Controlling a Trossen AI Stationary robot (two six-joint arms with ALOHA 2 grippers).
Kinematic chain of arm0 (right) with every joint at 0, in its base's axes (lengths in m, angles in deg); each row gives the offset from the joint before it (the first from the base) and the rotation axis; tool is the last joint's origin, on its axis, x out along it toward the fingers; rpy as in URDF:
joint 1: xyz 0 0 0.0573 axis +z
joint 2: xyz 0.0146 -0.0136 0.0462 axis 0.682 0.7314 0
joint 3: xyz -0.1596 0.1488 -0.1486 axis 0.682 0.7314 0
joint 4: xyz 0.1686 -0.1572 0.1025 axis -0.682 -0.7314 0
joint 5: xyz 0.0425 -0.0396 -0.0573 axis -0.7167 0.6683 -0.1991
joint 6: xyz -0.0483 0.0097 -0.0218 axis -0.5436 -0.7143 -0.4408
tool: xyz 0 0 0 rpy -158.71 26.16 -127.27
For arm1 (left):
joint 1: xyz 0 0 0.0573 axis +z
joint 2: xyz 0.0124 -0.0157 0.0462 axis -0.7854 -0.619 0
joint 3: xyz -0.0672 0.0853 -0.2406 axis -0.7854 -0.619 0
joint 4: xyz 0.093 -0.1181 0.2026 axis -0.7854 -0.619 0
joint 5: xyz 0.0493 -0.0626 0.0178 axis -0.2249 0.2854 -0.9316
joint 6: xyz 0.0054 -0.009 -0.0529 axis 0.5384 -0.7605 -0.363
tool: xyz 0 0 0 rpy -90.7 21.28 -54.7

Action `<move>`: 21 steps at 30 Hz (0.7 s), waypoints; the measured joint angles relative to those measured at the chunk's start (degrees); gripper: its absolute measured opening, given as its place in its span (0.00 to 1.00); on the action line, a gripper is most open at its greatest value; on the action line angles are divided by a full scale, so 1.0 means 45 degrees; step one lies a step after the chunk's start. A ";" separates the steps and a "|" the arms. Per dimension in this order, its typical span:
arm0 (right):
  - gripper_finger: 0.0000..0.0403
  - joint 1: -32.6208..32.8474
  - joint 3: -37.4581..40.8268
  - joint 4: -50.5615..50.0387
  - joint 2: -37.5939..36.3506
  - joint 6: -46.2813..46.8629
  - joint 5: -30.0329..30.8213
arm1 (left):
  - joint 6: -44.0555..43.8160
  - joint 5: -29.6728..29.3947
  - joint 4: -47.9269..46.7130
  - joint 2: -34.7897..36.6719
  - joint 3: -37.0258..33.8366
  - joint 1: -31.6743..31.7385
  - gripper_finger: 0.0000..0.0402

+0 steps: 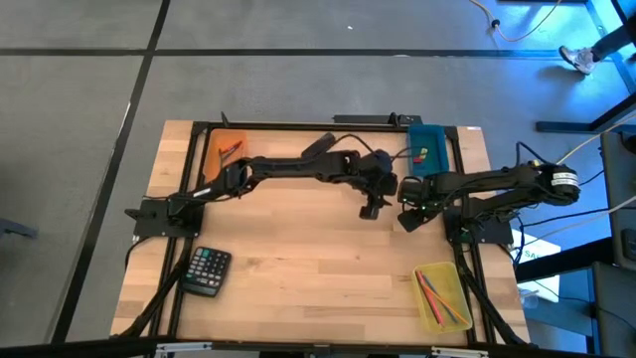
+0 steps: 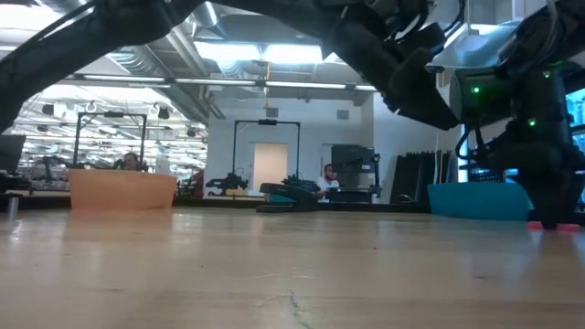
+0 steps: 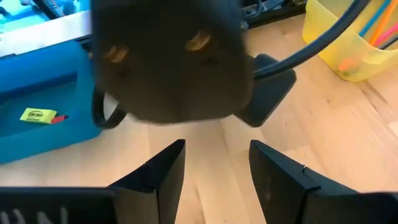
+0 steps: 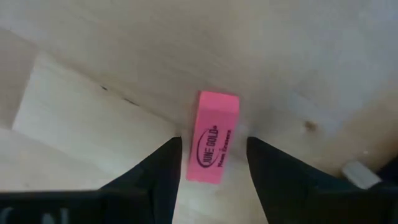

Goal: Sort crayons/erasers/pens/pencils in bins
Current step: Put the pink eraser into the blue bin

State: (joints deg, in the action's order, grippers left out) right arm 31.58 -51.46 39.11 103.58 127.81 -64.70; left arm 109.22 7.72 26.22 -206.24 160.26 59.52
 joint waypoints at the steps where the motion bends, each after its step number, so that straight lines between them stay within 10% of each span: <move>1: 0.46 0.0000 0.0021 0.0074 0.0074 0.0014 0.0011 | -0.0004 -0.0118 0.0003 0.0000 0.0000 -0.0096 0.42; 21: 0.15 0.0007 0.0084 0.0770 0.0347 -0.1402 0.0177 | -0.1372 -0.2777 -0.0066 -0.0019 0.0000 -0.2474 0.42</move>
State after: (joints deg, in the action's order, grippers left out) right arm 31.61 -51.08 42.57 105.14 121.50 -63.91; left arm 103.05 -4.78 25.92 -206.32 160.26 48.39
